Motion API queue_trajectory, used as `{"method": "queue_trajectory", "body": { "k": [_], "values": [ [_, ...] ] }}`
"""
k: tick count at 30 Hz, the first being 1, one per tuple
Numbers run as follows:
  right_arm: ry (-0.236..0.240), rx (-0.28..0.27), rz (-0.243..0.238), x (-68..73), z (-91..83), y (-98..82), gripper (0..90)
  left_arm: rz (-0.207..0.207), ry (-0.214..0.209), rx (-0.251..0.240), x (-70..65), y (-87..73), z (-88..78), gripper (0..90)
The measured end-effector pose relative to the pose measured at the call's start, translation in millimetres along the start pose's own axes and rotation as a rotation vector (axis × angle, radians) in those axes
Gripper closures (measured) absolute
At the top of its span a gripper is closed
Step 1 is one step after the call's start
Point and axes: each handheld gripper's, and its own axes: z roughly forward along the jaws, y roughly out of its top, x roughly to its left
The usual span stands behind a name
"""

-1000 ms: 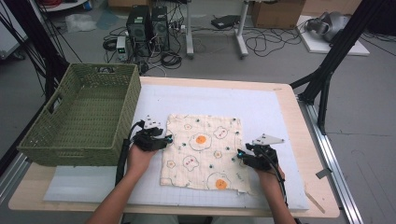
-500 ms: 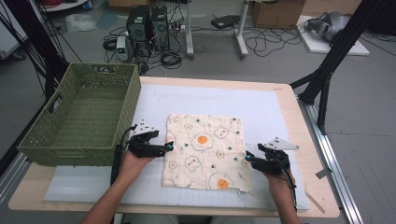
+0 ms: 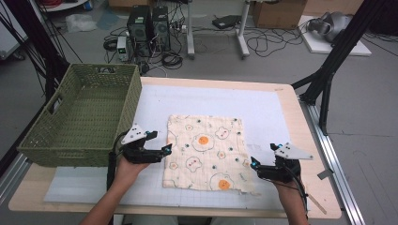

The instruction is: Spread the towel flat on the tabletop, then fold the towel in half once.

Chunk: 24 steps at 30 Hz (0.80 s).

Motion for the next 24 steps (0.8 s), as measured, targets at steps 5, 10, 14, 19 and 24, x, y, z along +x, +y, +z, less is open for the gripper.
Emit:
{"method": "queue_trajectory", "body": {
  "k": [5, 10, 14, 19, 24],
  "values": [
    [0.012, -0.002, 0.008, -2.0, 2.9, 1.2, 11.7, 0.023, 0.007, 0.005, -1.4, -0.6, -0.7, 19.2],
    [0.010, -0.003, 0.007, -1.2, 4.1, 2.5, 11.7, 0.009, 0.008, 0.000, -1.0, -0.9, -1.3, 19.5],
    [0.012, 0.004, 0.009, -0.7, 4.5, 1.8, 11.7, 0.011, 0.015, 0.003, -0.3, -0.9, -2.3, 19.6],
    [0.012, 0.001, 0.001, 0.0, 4.5, 2.4, 11.7, -0.001, 0.017, 0.003, 2.0, -0.5, -1.4, 19.6],
    [0.007, -0.006, 0.009, -1.0, 4.2, 3.1, 11.7, -0.011, 0.018, 0.009, 3.6, -1.5, -0.9, 19.6]
  ]
}}
